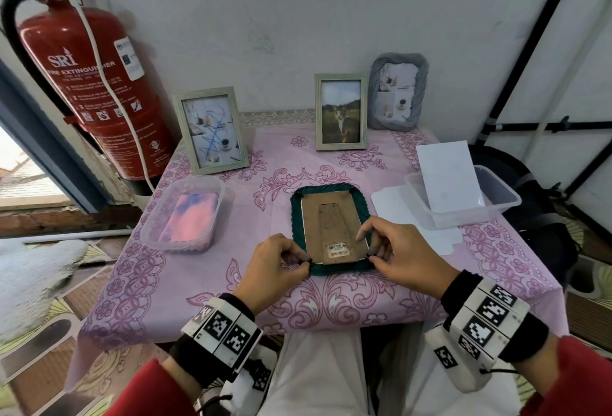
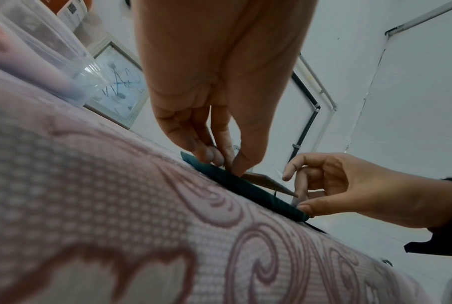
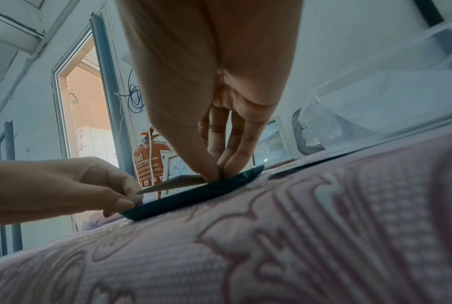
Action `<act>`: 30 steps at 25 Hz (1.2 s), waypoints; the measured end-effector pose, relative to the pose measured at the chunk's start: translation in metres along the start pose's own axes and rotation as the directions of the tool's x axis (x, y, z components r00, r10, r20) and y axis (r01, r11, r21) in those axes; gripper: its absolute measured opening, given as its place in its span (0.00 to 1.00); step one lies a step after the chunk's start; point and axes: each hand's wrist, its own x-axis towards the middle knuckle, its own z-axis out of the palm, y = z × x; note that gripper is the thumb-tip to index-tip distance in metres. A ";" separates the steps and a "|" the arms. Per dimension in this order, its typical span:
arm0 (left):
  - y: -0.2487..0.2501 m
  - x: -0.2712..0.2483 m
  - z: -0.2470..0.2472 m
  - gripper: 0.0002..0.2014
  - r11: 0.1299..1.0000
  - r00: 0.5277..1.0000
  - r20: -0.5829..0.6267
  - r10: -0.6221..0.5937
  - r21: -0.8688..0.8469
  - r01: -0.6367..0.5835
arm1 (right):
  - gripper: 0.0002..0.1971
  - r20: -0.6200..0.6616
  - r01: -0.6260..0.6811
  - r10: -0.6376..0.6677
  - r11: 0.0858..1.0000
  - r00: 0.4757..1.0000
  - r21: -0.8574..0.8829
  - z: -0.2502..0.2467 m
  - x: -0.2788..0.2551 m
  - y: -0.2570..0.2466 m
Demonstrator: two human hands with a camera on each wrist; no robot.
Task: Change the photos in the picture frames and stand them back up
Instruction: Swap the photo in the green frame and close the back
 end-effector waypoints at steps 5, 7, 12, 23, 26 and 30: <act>-0.003 0.003 -0.003 0.05 0.998 0.998 0.036 -0.048 -0.036 0.049 | 0.15 -0.011 -0.117 0.118 0.989 0.993 0.090 -0.003 0.003 0.003; -0.009 0.006 -0.003 0.10 0.985 0.991 -0.010 -0.133 -0.112 0.132 | 0.15 -0.017 -0.155 0.158 0.980 0.987 0.122 -0.005 0.006 0.003; -0.019 0.014 0.004 0.12 0.970 0.969 -0.035 -0.244 -0.008 0.244 | 0.10 0.015 -0.074 0.073 0.995 0.997 0.065 0.000 0.015 -0.010; 0.000 0.012 0.003 0.11 0.660 0.958 0.015 -0.287 -0.722 0.209 | 0.13 0.033 -0.061 0.063 0.996 0.997 -0.064 0.005 0.030 -0.021; 0.010 0.013 0.000 0.12 0.656 0.977 -0.019 -0.214 -0.744 0.129 | 0.14 -0.032 -0.046 0.046 0.999 0.998 -0.017 -0.001 0.037 -0.031; 0.026 0.015 -0.004 0.14 0.686 0.987 -0.109 -0.116 -0.727 0.001 | 0.16 -0.173 0.000 0.013 0.998 0.985 0.071 -0.011 0.048 -0.050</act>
